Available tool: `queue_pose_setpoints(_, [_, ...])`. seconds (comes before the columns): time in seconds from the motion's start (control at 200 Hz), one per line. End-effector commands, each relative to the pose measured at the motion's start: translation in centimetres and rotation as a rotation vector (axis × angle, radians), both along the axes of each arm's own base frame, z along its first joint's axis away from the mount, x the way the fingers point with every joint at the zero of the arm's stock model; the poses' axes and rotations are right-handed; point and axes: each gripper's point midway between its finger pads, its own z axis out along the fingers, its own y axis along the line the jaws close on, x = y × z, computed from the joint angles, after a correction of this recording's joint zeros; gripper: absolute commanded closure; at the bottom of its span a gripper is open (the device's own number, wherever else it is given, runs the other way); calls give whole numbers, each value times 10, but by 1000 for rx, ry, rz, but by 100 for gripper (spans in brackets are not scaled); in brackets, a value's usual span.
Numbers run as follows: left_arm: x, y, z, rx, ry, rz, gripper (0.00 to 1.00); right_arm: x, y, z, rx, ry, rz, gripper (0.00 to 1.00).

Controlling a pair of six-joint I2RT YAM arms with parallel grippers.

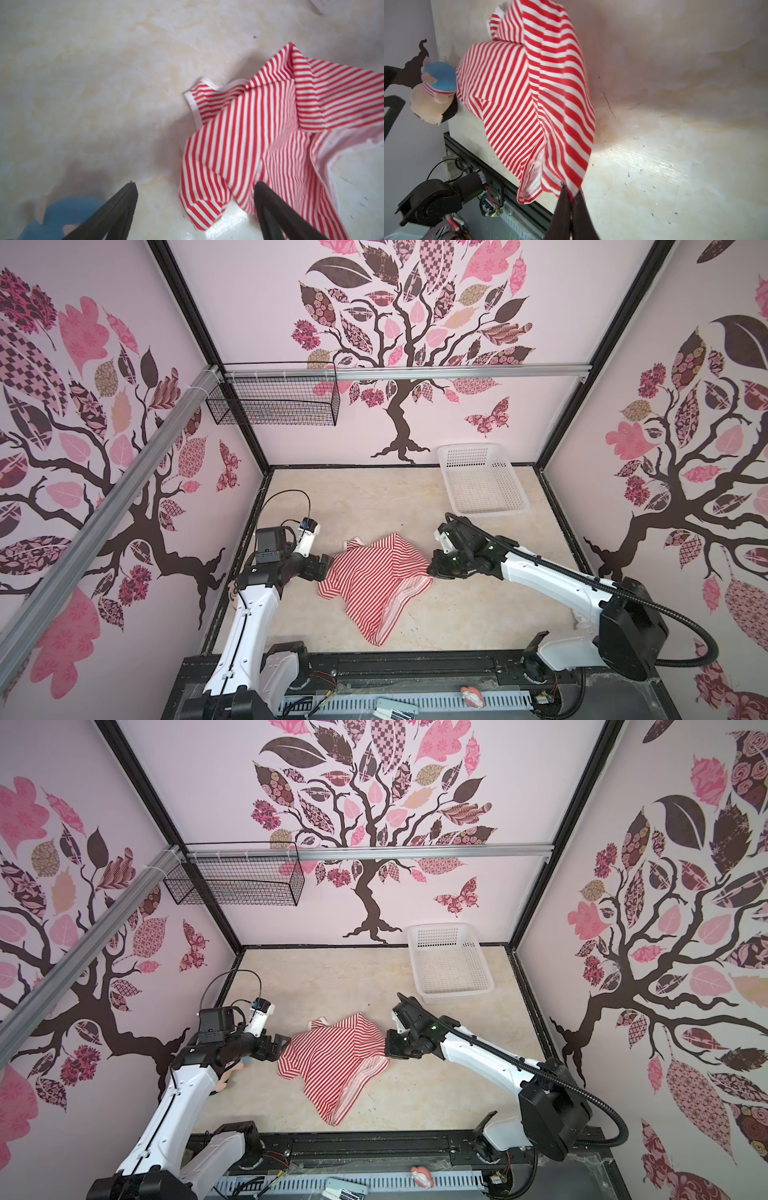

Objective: Fold and stack tank tops
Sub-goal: Smooth out the tank top at the center of the table.

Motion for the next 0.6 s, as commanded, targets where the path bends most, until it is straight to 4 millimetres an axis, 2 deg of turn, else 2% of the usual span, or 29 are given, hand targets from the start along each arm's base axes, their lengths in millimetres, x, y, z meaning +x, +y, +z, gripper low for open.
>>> queue_pose_setpoints(0.0, [-29, -29, 9, -55, 56, -225, 8, 7, -4, -7, 57, -19, -49, 85])
queue_pose_setpoints(0.08, [-47, -41, 2, -11, 103, -326, 9, 5, -15, -28, 32, 9, -73, 80])
queue_pose_setpoints(0.15, [-62, -51, -8, 50, 126, -401, 10, 5, -28, -38, -51, 4, -81, 66])
queue_pose_setpoints(0.24, [-79, -65, -18, 118, 125, -492, 10, 12, -42, -35, -145, -33, -95, 53])
queue_pose_setpoints(0.325, [-94, -78, -28, 181, 122, -571, 10, 18, -48, -19, -180, -85, -101, 44])
queue_pose_setpoints(0.405, [-102, -87, -39, 251, 113, -630, 10, 23, -41, -3, -143, -125, -85, 39])
queue_pose_setpoints(0.47, [-106, -96, -44, 295, 97, -676, 10, 23, -24, 8, -59, -127, -40, 37])
queue_pose_setpoints(0.595, [-112, -114, -56, 392, 63, -772, 10, 21, 5, 11, -42, -122, 49, 38])
